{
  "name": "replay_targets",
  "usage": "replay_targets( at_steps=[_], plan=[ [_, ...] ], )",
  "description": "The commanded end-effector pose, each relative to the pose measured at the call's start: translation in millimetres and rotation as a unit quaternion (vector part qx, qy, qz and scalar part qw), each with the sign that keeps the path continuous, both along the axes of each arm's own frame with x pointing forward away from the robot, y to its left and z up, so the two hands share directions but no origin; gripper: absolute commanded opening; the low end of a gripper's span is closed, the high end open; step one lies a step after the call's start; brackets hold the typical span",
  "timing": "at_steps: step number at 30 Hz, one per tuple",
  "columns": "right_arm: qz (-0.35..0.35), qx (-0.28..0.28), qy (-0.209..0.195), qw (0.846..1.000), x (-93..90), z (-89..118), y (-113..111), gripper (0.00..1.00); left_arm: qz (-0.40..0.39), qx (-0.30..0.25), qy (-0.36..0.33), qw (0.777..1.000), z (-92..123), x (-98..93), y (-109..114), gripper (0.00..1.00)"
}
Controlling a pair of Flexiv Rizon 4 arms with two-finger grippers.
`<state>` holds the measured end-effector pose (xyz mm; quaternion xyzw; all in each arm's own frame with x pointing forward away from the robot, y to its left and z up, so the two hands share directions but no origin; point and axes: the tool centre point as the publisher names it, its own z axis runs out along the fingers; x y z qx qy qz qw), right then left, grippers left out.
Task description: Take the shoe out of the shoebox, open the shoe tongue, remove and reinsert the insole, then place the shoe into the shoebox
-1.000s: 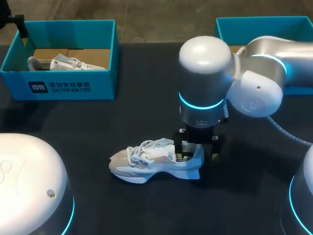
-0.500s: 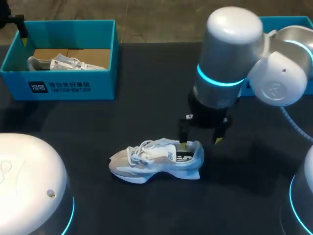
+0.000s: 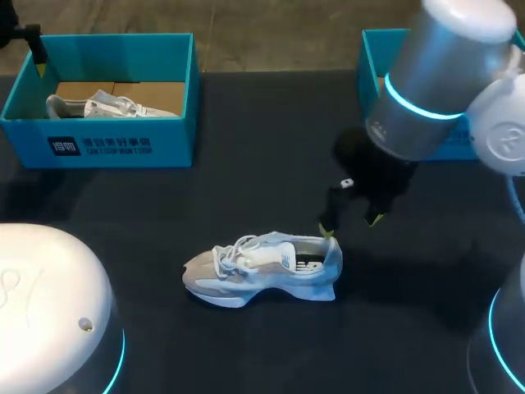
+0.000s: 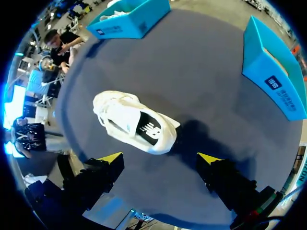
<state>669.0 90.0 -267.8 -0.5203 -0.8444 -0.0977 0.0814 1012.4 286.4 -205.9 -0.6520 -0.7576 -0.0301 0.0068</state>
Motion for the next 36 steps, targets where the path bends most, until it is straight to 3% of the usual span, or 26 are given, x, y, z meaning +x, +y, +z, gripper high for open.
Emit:
replay_targets(
  at_steps=[1, 3, 7, 10, 14, 15, 29, 33, 36],
  plan=[
    [0.003, 0.048, 0.016, 0.999, -3.1, -3.2, -6.2, 1.00, 0.000, 0.001, -0.001, 1.000, 0.2, -1.5, -0.2, 1.00],
    [0.003, 0.048, 0.016, 0.999, -3.1, -3.2, -6.2, 1.00, 0.000, 0.001, -0.001, 1.000, 0.2, -1.5, -0.2, 1.00],
    [0.089, 0.100, -0.079, 0.988, -2.0, -5.4, -15.9, 1.00, 0.000, 0.001, -0.001, 1.000, 0.2, -1.5, -0.2, 1.00],
    [0.163, 0.137, -0.151, 0.965, -4.6, -1.5, -25.1, 1.00, 0.000, 0.001, -0.001, 1.000, 0.2, -1.5, -0.2, 1.00],
    [0.299, 0.180, -0.230, 0.908, -5.4, 0.4, -36.7, 1.00, 0.000, 0.001, -0.001, 1.000, 0.2, -1.5, -0.2, 1.00],
    [0.382, 0.219, -0.223, 0.870, -8.7, -4.2, -40.2, 1.00, 0.000, 0.001, -0.001, 1.000, 0.2, -1.5, -0.2, 1.00],
    [0.382, 0.219, -0.223, 0.870, -8.7, -4.2, -40.2, 1.00, 0.000, 0.001, -0.001, 1.000, 0.2, -1.5, -0.2, 1.00],
    [0.446, 0.187, -0.263, 0.835, -6.1, -12.3, -35.1, 1.00, 0.000, 0.001, -0.001, 1.000, 0.2, -1.5, -0.2, 1.00],
    [0.460, 0.188, -0.285, 0.820, -2.4, -21.7, -39.0, 1.00, 0.000, 0.001, -0.001, 1.000, 0.2, -1.5, -0.2, 1.00]
  ],
)
